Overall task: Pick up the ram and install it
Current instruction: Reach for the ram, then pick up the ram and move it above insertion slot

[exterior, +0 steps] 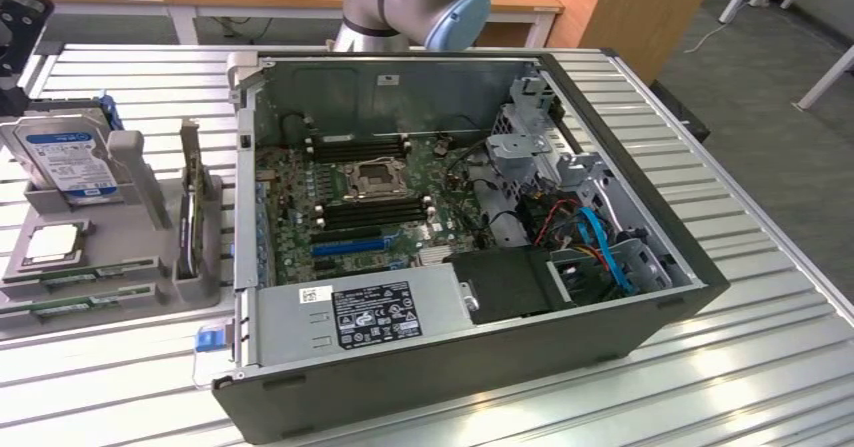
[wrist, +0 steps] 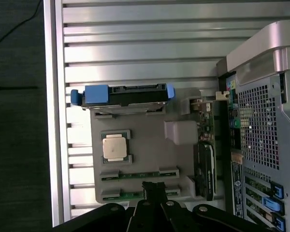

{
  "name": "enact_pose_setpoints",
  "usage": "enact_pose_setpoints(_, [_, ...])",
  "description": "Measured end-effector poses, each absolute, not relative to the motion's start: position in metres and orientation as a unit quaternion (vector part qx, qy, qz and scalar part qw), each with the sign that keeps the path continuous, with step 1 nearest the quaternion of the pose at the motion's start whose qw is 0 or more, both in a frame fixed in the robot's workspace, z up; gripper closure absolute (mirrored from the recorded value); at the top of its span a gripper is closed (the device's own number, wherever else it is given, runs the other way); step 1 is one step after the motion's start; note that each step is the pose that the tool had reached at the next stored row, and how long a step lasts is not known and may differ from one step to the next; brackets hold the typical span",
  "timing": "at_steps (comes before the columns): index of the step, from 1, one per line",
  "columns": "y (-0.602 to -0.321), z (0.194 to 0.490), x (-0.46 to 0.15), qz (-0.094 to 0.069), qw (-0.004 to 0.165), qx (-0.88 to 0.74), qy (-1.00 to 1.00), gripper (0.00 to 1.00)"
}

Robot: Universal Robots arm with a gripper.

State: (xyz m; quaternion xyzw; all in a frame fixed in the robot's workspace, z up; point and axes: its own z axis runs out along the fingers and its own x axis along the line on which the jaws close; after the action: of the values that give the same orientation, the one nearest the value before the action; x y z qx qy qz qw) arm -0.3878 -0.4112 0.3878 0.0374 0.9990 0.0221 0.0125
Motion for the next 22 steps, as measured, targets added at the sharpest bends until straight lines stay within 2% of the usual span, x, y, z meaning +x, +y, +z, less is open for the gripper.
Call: enact_pose_setpoints(22, [-0.422, 0.388, -0.388, 0.022, 0.012, 0.037, 0.999, 0.9])
